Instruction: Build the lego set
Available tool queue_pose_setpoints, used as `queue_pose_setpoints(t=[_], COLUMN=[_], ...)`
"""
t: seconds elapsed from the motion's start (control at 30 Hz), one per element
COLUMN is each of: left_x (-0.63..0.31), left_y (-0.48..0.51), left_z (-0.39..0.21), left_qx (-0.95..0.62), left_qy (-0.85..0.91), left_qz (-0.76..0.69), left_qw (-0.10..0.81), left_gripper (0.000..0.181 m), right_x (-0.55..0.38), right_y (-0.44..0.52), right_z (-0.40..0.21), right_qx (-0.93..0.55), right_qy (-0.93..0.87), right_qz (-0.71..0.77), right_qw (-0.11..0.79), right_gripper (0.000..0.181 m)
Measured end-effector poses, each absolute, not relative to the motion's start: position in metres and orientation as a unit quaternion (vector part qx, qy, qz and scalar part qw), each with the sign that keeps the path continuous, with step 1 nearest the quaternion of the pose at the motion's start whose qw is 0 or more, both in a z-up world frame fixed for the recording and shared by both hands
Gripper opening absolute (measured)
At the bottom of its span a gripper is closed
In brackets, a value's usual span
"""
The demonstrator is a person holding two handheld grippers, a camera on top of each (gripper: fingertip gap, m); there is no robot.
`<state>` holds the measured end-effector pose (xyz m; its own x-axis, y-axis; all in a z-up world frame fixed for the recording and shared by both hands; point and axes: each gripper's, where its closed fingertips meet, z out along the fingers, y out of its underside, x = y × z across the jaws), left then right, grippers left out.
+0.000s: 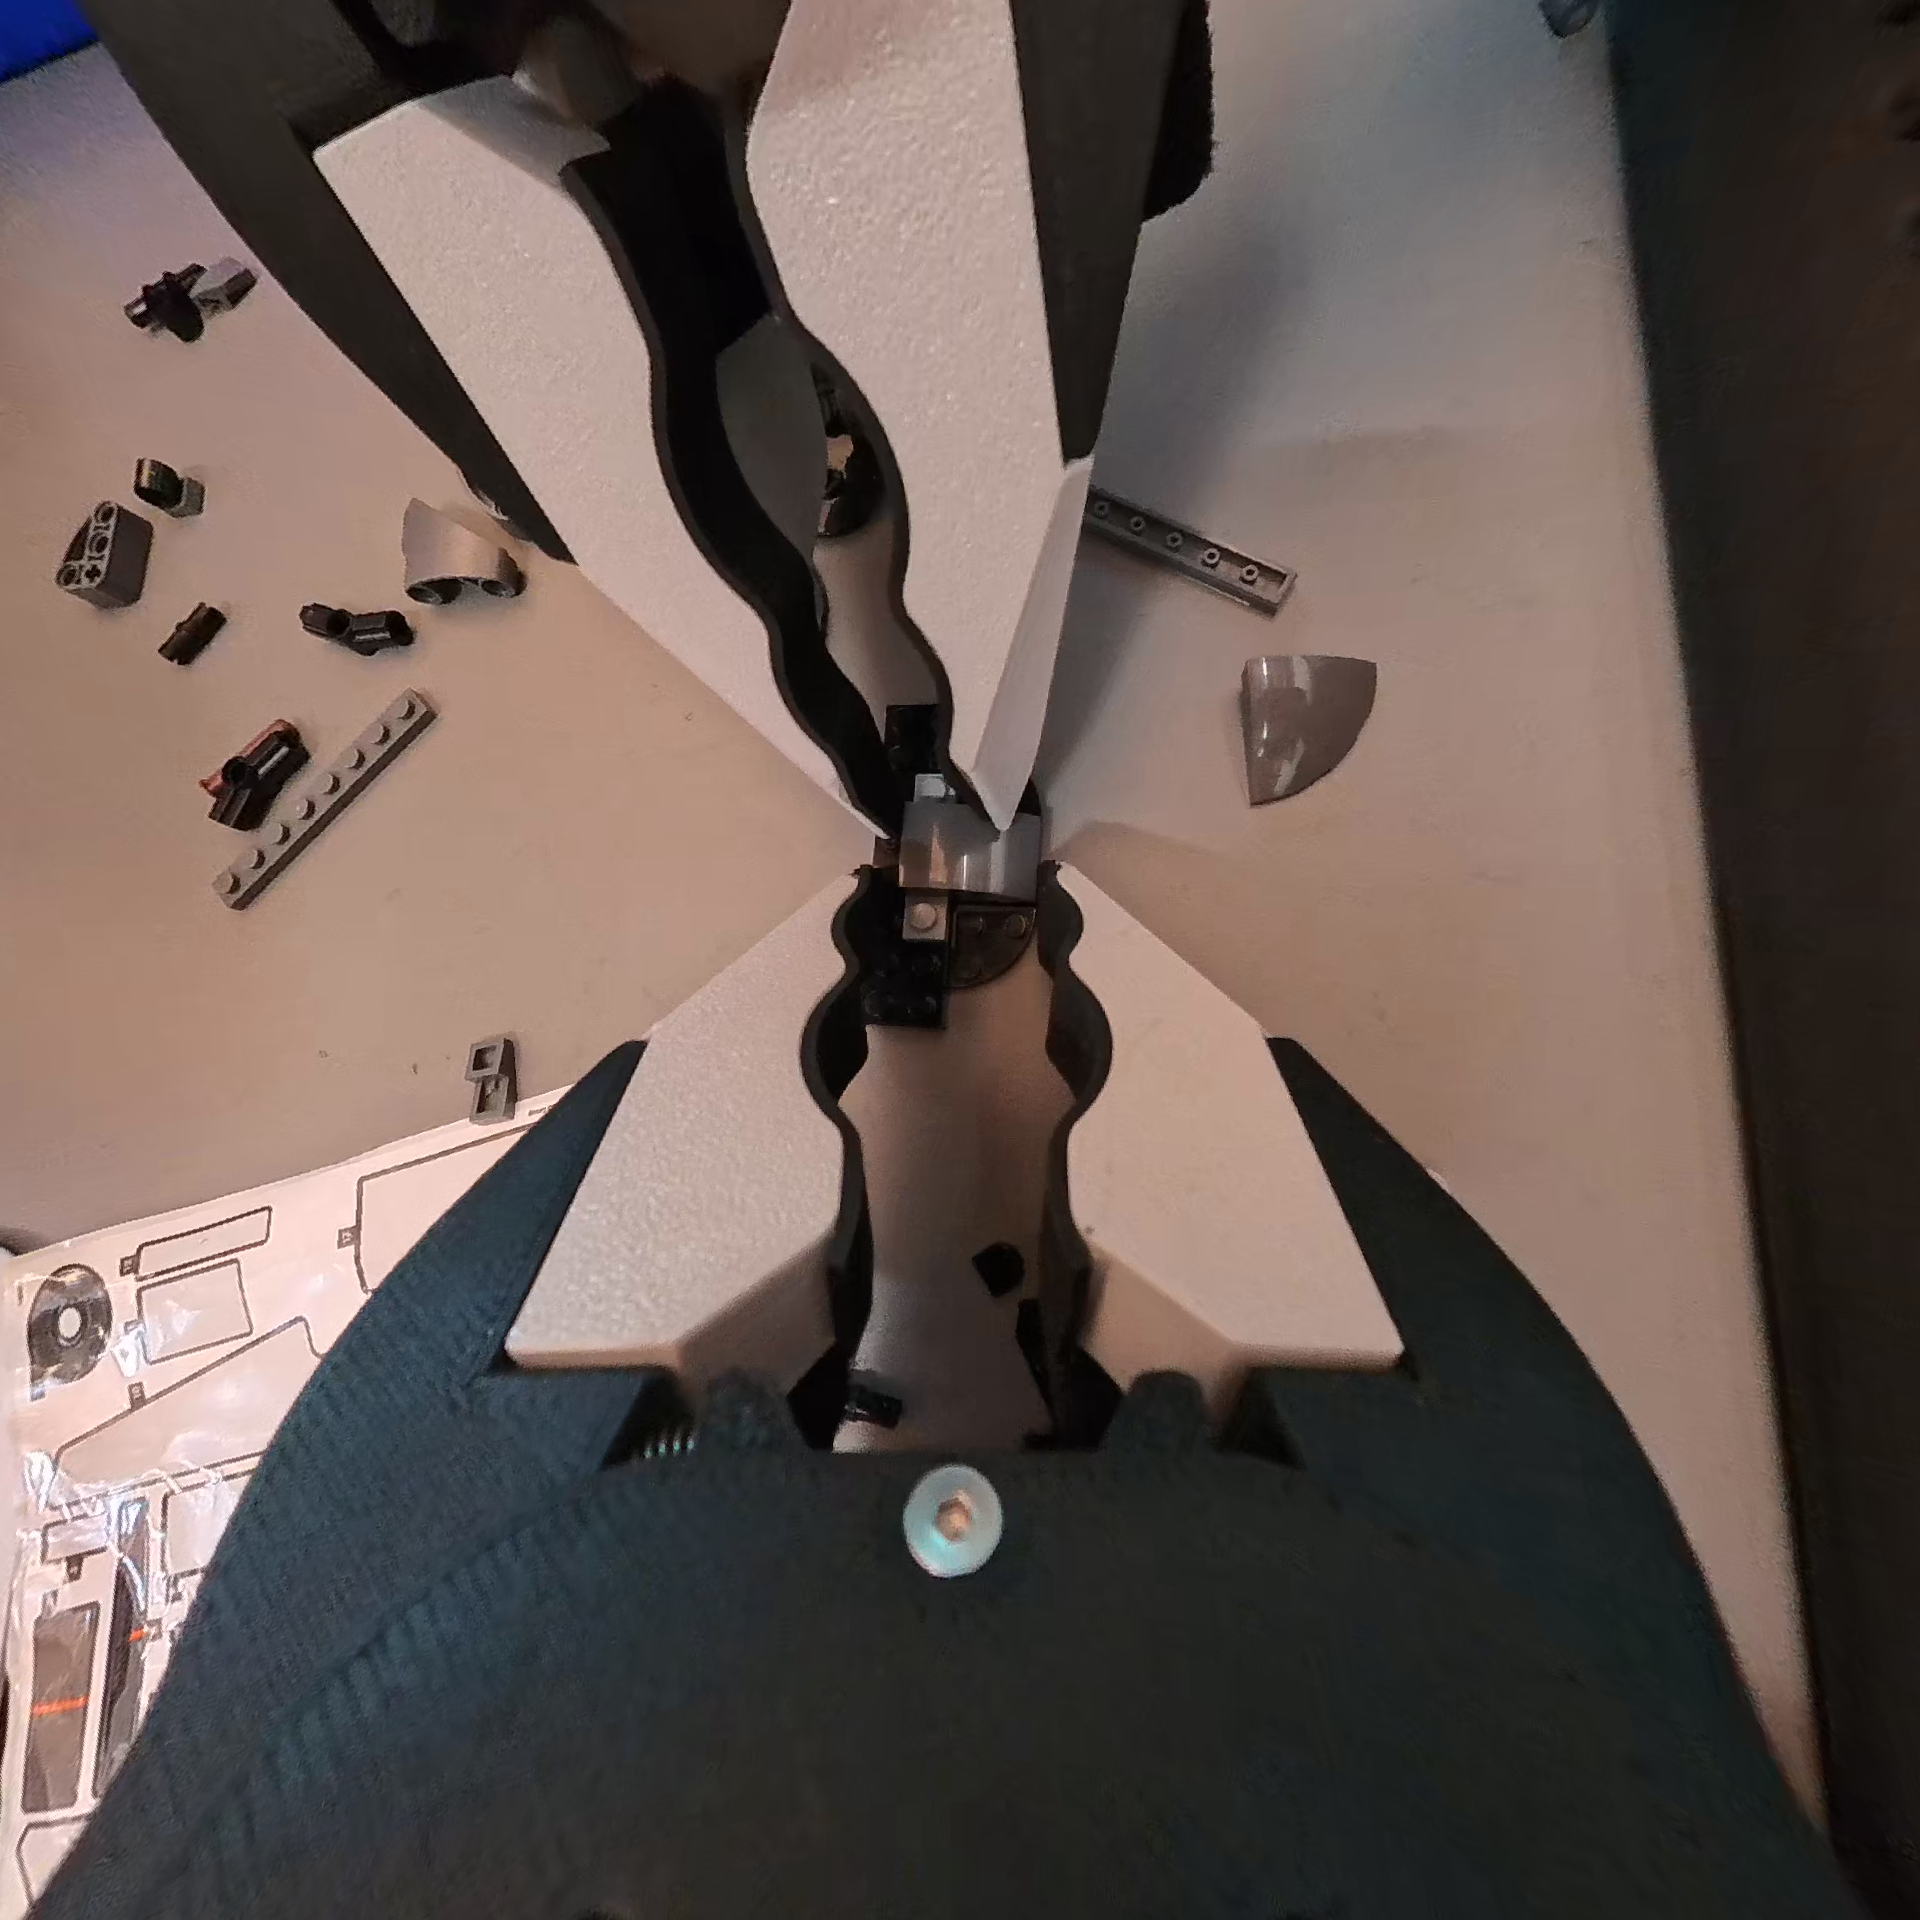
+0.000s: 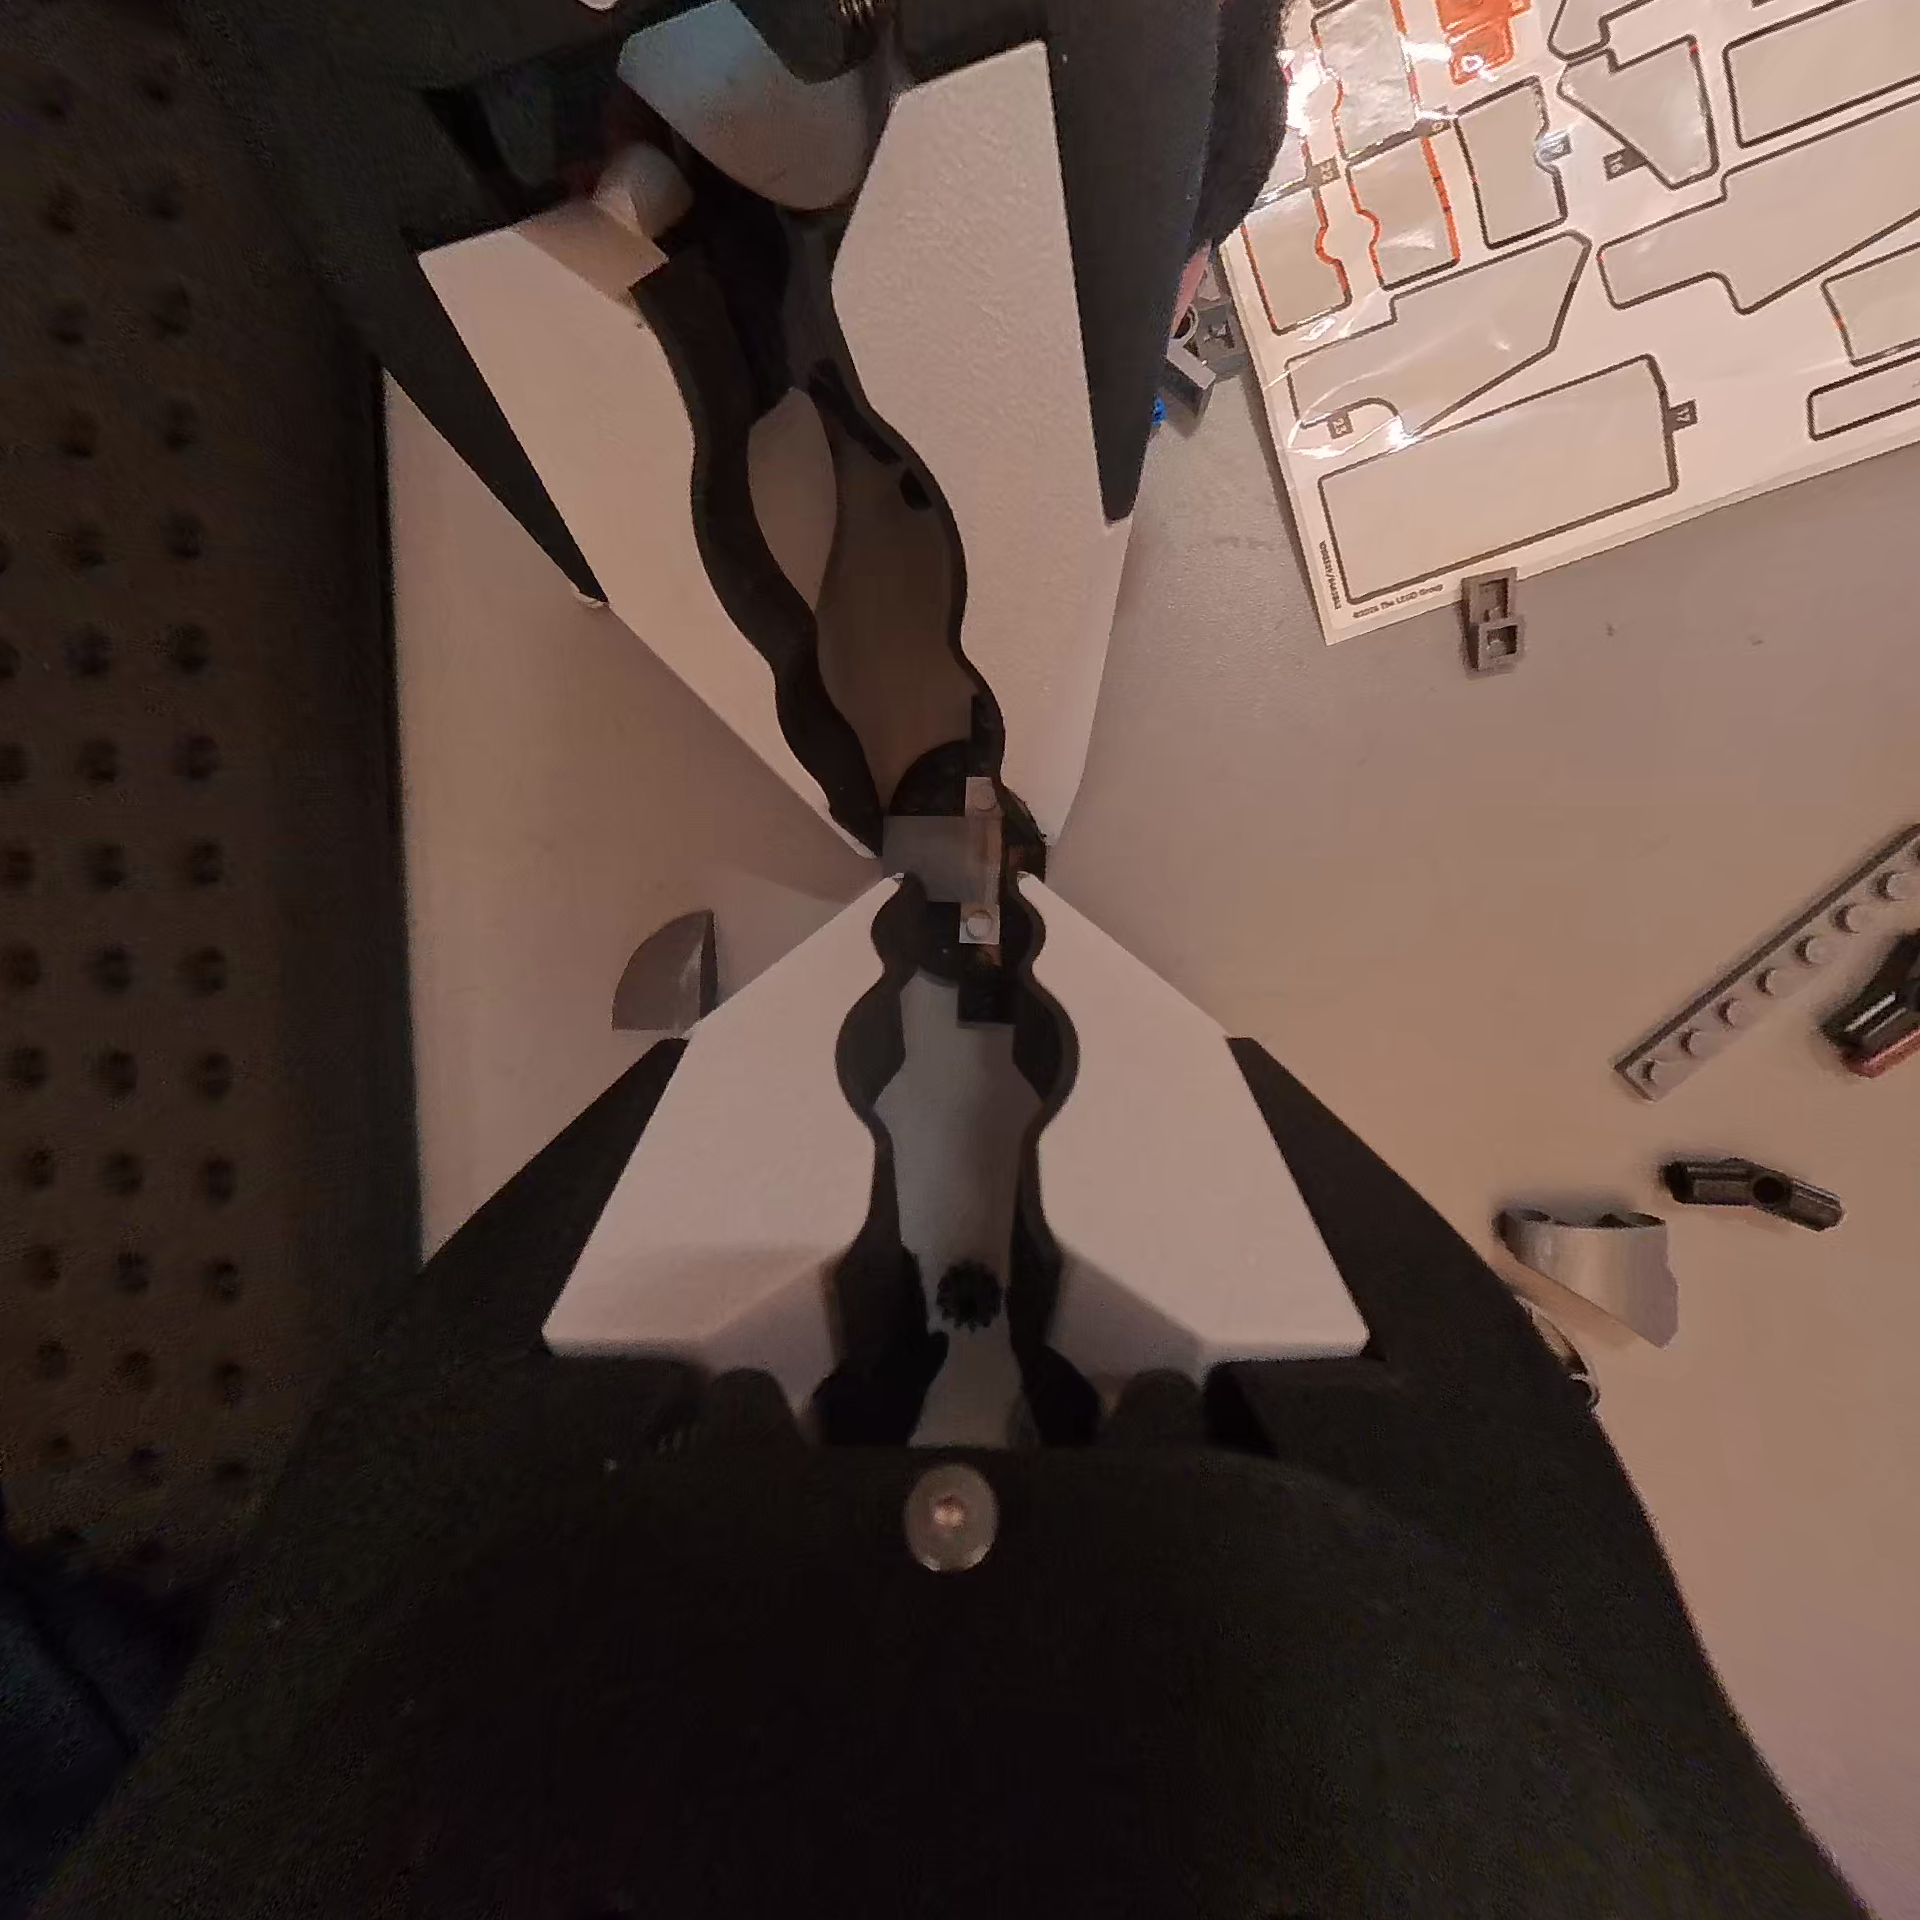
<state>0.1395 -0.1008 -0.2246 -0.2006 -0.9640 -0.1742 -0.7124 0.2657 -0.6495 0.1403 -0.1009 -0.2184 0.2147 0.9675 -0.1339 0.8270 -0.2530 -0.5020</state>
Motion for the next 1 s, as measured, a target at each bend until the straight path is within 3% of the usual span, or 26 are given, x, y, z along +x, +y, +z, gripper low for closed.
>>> queue_pose_setpoints(t=[1.0], left_x=[0.1384], left_y=[-0.1016], left_z=[-0.2194], left_qx=[-0.600], left_qy=[0.696], left_qz=[-0.316], left_qw=[0.235], left_gripper=[0.017], right_x=[0.1387], right_y=[-0.1019], right_z=[-0.2209], right_qx=[-0.769], right_qy=[-0.584], right_qz=[0.209], right_qw=[0.155], right_gripper=[0.017])
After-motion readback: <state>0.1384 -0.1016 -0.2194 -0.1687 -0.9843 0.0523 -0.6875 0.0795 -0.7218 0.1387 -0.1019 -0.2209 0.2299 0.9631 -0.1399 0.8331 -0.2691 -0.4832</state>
